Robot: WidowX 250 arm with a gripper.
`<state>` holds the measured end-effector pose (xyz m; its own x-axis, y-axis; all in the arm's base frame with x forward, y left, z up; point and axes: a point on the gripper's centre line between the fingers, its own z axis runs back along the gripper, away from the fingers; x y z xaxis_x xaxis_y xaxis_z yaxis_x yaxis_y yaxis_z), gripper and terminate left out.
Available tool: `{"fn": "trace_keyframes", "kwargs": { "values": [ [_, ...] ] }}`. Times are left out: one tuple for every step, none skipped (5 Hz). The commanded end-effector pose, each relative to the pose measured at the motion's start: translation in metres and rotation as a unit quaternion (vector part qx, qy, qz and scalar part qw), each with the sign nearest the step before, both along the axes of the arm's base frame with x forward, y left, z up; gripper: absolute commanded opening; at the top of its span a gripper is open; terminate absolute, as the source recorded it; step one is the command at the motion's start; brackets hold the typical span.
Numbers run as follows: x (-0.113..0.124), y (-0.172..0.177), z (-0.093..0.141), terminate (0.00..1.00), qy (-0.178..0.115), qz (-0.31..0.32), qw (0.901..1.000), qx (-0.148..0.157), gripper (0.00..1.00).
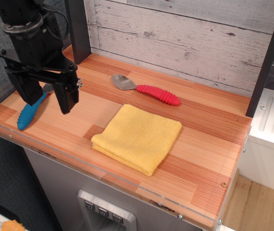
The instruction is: Put the spoon on the dish towel
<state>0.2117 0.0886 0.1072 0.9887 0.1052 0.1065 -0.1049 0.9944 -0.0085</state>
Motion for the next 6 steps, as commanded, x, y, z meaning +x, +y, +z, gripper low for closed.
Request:
{"fn": "trace_keyframes", "kwargs": {
  "values": [
    [0.0,0.0,0.0,0.0,0.0,0.0,1.0,0.0,1.0],
    [0.021,-0.002,0.006,0.0,-0.012,0.05,0.9986,0.01,1.0],
    [0.044,-0.014,0.013,0.0,-0.022,0.114,0.9929,0.026,1.0],
    [0.066,-0.025,0.013,0.0,-0.083,0.238,0.9671,0.037,1.0],
    [0.084,-0.034,-0.001,0.0,-0.081,0.361,0.9286,-0.024,1.0],
    [0.105,-0.04,-0.013,0.0,-0.087,0.428,0.8975,-0.058,1.0]
  ]
}}
